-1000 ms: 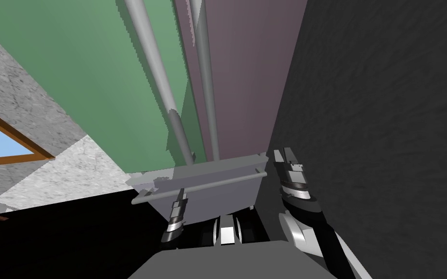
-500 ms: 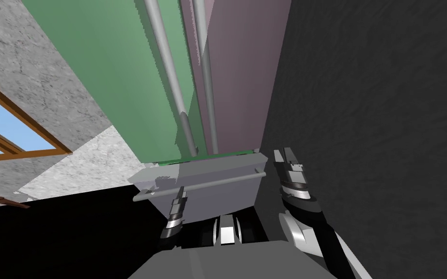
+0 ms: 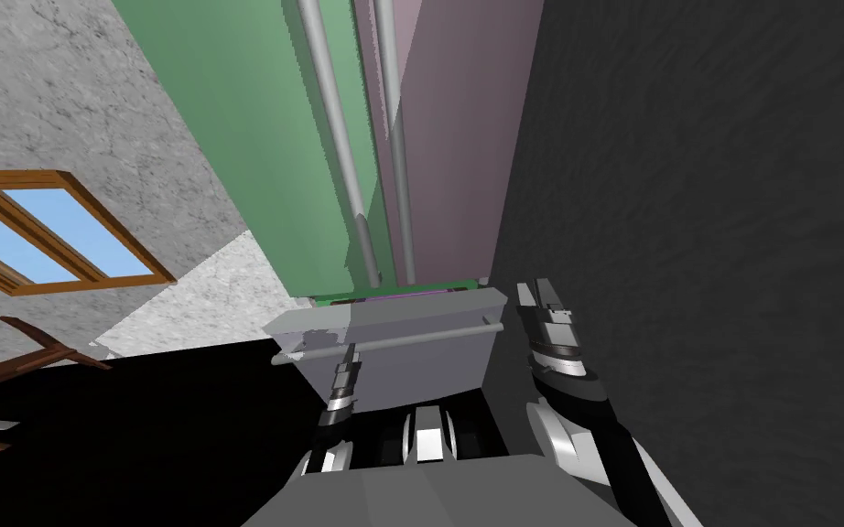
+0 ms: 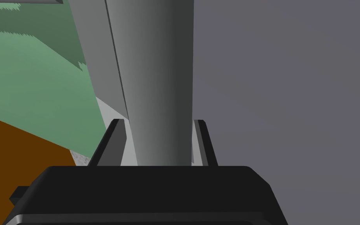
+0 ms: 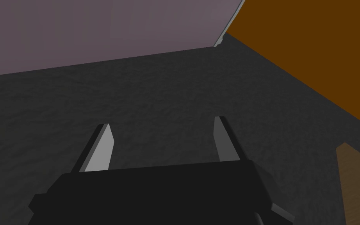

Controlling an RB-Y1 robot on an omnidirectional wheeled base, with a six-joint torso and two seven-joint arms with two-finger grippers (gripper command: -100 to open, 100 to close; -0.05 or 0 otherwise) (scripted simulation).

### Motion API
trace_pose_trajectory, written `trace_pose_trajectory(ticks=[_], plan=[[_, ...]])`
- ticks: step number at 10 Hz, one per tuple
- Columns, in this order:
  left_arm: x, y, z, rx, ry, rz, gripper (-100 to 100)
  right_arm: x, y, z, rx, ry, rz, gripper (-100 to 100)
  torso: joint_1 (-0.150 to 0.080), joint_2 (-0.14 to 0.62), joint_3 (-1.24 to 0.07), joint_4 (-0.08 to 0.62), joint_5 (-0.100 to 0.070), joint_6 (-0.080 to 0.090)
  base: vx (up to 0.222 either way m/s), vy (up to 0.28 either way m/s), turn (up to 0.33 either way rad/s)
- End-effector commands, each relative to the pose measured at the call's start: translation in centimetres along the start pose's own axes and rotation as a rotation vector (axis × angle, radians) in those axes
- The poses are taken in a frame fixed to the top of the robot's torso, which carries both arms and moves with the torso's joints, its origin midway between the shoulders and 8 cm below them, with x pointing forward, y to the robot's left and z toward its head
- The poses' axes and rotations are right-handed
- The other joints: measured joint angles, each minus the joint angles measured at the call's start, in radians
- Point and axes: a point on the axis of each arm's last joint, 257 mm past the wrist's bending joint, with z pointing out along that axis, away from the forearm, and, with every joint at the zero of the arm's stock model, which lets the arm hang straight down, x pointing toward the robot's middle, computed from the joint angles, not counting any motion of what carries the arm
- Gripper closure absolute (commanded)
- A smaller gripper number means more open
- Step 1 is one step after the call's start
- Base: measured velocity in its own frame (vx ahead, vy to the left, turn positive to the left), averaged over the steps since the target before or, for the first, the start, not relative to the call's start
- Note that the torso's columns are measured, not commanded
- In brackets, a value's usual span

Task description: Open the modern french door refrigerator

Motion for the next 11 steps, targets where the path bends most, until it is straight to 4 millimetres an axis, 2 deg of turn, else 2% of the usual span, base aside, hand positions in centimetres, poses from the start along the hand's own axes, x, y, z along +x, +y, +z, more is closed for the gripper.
trace_pose_trajectory(ticks=[1,2,3,4,8,11], plan=[[1.1,0.8,1.8,0.011,0.016,-0.016,100,0.0,0.0,0.0,0.0,0.0,0.0,0,0.0,0.0,0.001,0.0,0.001,0.001,-0.111,-0.014,0.076],[1.3,1.5,2.0,-0.003,0.019,-0.018,100,0.0,0.0,0.0,0.0,0.0,0.0,0,0.0,0.003,0.002,0.0,0.001,0.0,-0.098,-0.002,0.05],[1.8,1.7,3.2,0.008,0.029,-0.024,100,0.0,0.0,0.0,0.0,0.0,0.0,0,0.0,0.001,0.002,-0.002,0.002,0.001,-0.114,-0.003,0.08],[2.0,2.1,3.3,0.0,0.031,-0.025,100,0.0,0.0,0.0,0.0,0.0,0.0,0,0.0,0.001,0.001,-0.002,0.002,0.002,-0.107,-0.004,0.046],[3.1,3.1,6.0,0.004,0.054,-0.03,100,0.0,0.0,0.0,0.0,0.0,0.0,0,-0.001,0.001,0.001,-0.001,0.0,0.0,-0.102,-0.005,0.063],[3.9,3.7,8.8,0.009,0.077,-0.023,100,0.0,0.0,0.0,0.0,0.0,0.0,0,0.001,0.004,0.003,0.0,0.0,-0.002,-0.136,0.001,0.076]])
